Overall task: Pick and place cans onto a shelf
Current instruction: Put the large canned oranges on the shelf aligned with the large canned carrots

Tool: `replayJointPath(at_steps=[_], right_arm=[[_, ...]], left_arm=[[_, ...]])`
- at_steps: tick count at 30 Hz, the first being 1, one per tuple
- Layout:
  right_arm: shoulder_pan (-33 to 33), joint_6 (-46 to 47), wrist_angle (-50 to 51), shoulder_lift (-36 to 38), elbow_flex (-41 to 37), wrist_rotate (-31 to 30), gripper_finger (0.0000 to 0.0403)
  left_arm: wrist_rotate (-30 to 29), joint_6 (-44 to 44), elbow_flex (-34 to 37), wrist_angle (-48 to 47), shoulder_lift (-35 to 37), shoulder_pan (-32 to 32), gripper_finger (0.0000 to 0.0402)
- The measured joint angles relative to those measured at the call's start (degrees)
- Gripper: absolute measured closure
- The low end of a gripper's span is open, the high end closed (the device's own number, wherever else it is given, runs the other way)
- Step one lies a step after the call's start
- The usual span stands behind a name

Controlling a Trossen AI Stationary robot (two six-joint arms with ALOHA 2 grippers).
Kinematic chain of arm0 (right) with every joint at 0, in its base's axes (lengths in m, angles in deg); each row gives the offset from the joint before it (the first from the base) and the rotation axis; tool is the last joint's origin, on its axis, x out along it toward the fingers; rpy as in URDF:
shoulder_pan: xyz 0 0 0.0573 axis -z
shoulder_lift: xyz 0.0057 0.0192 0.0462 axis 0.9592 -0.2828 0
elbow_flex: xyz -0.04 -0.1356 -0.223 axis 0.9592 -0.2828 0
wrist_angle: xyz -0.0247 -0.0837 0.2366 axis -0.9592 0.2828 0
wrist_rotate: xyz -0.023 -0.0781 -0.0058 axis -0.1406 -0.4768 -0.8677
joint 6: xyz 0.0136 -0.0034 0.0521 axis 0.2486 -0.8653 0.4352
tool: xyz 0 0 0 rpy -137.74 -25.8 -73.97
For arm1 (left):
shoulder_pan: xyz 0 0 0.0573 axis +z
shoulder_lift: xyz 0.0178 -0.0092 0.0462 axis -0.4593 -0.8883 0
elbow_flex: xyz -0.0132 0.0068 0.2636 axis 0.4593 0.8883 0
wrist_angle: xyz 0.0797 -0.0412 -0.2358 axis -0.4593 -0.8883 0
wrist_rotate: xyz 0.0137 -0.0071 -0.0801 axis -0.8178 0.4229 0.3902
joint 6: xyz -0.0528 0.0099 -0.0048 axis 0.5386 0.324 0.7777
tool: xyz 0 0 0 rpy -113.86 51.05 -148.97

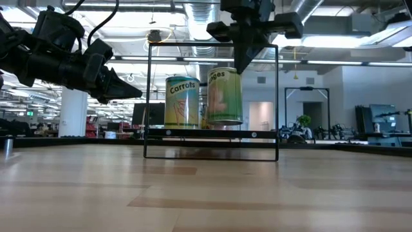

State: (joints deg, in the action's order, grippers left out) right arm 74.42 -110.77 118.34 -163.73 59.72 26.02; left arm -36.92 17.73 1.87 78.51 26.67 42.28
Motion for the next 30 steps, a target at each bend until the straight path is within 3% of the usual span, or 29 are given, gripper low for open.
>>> replayJointPath(at_steps=[30], right_arm=[[0.82, 0.66, -5.24, -0.09, -3.48, -0.25, 0.0344]], left_arm=[[0.02, 0.0, 0.0, -0.04, 0.02, 0.0, 0.04]])
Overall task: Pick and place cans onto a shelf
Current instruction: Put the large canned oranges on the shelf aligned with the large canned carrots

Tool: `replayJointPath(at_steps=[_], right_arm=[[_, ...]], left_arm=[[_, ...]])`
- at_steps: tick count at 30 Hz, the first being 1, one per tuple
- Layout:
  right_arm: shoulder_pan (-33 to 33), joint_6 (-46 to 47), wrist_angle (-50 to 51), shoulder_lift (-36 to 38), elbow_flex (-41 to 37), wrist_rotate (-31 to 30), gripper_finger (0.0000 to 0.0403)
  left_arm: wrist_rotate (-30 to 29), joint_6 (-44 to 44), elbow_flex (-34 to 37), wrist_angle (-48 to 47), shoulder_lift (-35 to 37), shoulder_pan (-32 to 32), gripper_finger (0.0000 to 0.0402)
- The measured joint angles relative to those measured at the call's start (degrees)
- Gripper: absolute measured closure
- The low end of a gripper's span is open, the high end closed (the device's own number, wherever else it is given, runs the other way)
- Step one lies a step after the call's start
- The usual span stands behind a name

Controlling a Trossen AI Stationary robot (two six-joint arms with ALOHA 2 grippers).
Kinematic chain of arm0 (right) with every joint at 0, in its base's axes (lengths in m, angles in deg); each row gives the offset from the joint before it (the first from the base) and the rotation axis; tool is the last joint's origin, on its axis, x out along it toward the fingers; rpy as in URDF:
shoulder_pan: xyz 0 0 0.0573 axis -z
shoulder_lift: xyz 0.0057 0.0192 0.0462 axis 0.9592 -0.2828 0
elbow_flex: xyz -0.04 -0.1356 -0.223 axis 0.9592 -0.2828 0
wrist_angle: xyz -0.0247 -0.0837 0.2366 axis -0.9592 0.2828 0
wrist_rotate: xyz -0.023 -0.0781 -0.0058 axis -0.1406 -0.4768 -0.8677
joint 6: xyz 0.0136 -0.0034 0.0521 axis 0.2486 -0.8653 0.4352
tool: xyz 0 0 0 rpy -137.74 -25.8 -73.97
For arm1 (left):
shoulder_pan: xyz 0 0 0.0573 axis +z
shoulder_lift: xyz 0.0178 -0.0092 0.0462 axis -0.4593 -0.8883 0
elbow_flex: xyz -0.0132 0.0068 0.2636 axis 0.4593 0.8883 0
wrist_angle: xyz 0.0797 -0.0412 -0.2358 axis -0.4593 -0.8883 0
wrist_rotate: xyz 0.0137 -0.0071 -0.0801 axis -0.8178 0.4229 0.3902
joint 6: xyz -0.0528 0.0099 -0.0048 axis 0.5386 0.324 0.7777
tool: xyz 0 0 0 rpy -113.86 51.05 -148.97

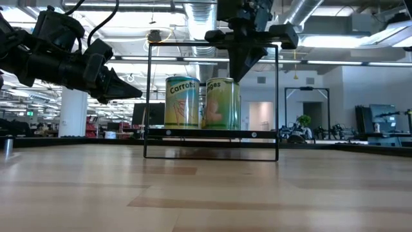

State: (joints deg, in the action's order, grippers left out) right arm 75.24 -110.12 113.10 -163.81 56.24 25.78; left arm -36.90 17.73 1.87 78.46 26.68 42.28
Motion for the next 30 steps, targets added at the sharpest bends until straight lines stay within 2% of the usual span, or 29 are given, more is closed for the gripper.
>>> replayJointPath(at_steps=[9, 24, 30], right_arm=[[0.0, 0.02, 0.01, -0.02, 0.0, 0.2, 0.0338], [-0.02, 1.51, -2.71, 0.08, 0.0, 0.26, 0.0281], [-0.02, 4.64, -2.97, 3.8, 0.02, 0.2, 0.0288]], left_arm=[[0.02, 0.0, 0.0, 0.0, -0.01, 0.0, 0.04], [0.02, 0.0, 0.0, 0.0, 0.0, 0.0, 0.04], [0.04, 0.0, 0.0, 0.0, 0.0, 0.0, 0.04]])
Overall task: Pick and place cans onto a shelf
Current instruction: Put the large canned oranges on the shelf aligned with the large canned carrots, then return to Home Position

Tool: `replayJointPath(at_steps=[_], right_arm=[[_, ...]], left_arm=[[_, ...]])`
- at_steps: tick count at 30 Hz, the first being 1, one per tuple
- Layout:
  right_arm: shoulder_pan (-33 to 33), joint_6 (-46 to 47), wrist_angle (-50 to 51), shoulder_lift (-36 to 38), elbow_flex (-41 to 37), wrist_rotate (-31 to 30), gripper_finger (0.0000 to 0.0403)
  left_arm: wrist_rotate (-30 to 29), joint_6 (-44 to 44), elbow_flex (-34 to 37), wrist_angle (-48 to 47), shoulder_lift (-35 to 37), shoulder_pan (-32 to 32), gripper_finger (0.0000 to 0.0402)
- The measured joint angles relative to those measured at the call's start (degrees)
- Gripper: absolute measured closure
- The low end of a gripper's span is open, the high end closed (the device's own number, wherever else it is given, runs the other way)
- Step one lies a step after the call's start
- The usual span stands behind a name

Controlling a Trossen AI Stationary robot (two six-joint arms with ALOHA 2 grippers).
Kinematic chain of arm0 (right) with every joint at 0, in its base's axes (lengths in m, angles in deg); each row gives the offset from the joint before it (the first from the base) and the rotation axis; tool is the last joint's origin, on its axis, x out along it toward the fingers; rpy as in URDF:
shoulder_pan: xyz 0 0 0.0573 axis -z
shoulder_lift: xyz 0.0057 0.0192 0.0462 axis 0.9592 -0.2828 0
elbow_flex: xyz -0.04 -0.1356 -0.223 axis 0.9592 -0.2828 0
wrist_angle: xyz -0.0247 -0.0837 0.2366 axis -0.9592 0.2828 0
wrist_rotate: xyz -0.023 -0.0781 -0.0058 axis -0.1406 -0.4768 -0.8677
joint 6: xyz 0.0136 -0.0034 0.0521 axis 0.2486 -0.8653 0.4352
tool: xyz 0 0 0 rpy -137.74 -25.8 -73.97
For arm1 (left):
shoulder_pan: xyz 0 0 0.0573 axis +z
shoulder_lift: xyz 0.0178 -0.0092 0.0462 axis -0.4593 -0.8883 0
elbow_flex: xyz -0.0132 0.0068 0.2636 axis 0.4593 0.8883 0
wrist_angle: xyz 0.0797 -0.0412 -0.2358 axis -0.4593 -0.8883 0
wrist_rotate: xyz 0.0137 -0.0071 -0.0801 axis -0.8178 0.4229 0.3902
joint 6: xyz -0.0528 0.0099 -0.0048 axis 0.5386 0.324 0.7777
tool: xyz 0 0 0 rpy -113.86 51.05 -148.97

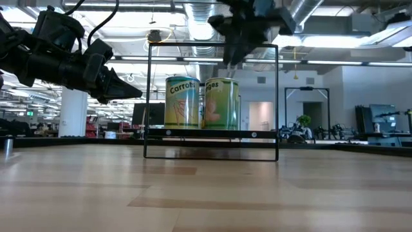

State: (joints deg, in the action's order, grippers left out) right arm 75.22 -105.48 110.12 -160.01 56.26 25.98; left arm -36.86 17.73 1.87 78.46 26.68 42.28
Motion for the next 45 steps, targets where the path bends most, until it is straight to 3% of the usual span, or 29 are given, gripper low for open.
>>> replayJointPath(at_steps=[6, 11, 19, 26, 31, 37, 42, 45], right_arm=[[0.25, 10.14, 4.76, 5.07, 0.11, -3.0, 0.0334], [3.35, 17.86, 4.94, 10.38, -5.61, 3.89, 0.0393], [10.59, 22.12, -25.65, 26.85, -35.19, 6.54, 0.0398], [15.97, 26.15, -49.52, 34.07, -53.16, 9.96, 0.0398], [19.75, 29.33, -66.14, 35.32, -61.65, 14.92, 0.0399], [21.04, 32.11, -83.84, 35.39, -67.82, 15.03, 0.04], [20.63, 36.22, -99.32, 35.4, -73.81, 12.64, 0.0399], [18.99, 37.8, -105.95, 35.38, -77.48, 7.15, 0.04]], left_arm=[[0.0, 0.42, 0.0, 0.13, 0.0, 0.0, 0.04], [0.0, 0.63, 0.02, 0.23, -0.02, 0.0, 0.04], [0.2, 1.5, 0.02, 1.67, -0.01, 0.0, 0.04], [1.69, 1.58, 0.04, 2.95, -0.02, 1.11, 0.0401], [7.89, 1.28, 0.02, 6.24, 0.0, 4.24, 0.0401], [13.36, 1.27, 0.02, 7.25, 0.11, 8.55, 0.0401], [15.58, 0.91, 0.02, 7.97, 0.13, 9.55, 0.0401], [16.05, 0.9, 0.02, 7.95, 0.13, 9.53, 0.0401]])
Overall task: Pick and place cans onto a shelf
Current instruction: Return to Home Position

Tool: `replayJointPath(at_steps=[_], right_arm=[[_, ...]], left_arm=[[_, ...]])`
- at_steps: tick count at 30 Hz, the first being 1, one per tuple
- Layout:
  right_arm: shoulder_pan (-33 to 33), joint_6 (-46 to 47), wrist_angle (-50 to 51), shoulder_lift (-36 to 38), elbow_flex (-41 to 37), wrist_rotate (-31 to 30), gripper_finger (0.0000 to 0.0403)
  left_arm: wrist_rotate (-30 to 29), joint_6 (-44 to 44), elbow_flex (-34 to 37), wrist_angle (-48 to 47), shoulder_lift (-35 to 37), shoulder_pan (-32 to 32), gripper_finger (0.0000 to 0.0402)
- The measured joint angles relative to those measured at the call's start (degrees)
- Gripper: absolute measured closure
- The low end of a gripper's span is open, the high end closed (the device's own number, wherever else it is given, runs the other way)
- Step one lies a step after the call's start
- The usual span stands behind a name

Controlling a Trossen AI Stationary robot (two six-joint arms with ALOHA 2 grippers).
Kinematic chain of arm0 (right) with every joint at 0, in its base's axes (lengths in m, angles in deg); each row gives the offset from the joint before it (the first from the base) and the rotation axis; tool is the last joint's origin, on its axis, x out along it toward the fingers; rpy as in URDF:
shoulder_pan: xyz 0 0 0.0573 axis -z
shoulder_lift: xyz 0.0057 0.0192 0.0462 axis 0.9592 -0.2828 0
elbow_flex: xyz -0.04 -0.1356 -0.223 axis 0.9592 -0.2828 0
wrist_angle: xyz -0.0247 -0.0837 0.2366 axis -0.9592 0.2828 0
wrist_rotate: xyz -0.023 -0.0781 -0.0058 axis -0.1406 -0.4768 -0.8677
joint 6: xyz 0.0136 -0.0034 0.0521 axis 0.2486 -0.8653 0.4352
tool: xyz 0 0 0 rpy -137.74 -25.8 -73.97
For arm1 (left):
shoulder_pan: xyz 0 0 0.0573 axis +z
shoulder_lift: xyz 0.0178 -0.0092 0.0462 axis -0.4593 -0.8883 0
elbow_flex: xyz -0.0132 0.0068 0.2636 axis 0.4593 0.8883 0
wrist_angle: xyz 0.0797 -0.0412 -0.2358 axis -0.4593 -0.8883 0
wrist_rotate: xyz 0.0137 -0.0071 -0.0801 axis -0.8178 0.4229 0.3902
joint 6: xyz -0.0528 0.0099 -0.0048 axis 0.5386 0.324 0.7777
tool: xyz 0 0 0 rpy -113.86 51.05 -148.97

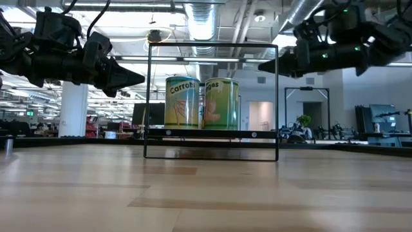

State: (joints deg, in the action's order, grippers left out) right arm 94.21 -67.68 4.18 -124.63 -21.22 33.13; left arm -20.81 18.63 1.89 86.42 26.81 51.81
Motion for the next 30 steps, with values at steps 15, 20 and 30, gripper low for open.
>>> replayJointPath(at_steps=[15, 20, 30], right_arm=[[-9.01, 4.17, 9.3, 21.28, -12.89, -15.27, 0.0399], [-10.78, 3.51, 22.37, 31.59, -12.88, -19.25, 0.04], [-11.64, 3.06, 39.0, 49.17, -12.86, -19.37, 0.04]], left_arm=[[0.08, 0.02, 0.0, -0.24, 0.19, 0.0, 0.0401], [0.16, 0.55, 0.01, -0.42, 2.47, 0.0, 0.0401], [0.15, 1.57, 1.33, -8.7, 12.12, -0.02, 0.0401]])
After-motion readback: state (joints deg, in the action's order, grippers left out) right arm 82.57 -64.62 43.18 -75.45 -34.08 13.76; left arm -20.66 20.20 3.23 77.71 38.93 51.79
